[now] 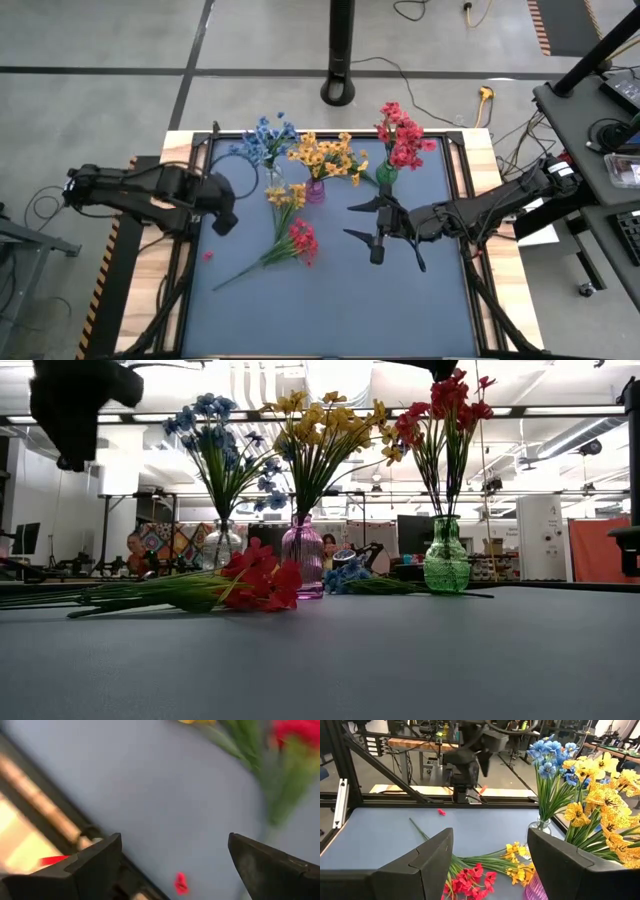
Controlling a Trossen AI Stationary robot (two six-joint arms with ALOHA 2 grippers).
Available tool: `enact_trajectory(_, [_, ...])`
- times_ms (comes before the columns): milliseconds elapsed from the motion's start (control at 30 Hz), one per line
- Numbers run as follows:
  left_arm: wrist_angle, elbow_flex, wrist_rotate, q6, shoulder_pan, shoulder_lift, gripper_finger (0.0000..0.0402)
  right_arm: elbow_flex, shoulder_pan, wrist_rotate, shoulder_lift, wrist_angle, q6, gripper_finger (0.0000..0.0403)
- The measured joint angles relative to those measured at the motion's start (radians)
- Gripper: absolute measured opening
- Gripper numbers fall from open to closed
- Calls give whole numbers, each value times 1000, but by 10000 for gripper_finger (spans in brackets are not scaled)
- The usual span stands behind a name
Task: Sort flowers into vase by color
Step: Put the red flowers into the green vase
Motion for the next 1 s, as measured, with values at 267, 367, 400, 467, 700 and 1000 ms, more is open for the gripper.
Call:
enact_trajectory(267, [223,-2,100,41,-258,52,347,0,0,0,0,0,4,249])
enact_trajectory(367, [299,-3,99,85,-330,96,345,0,0,0,0,-1,17,249])
enact_trajectory(400, [319,-7,97,92,-351,111,344,0,0,0,-1,-7,30,249])
enact_trajectory(467, [361,-24,87,92,-392,142,342,0,3,-2,-6,-46,55,249])
enact_trajectory(700, [527,-102,53,41,-463,269,336,102,5,-35,-75,-625,369,249])
enact_trajectory(1000, [632,-137,25,100,-464,427,327,160,30,-185,-79,-1195,799,249])
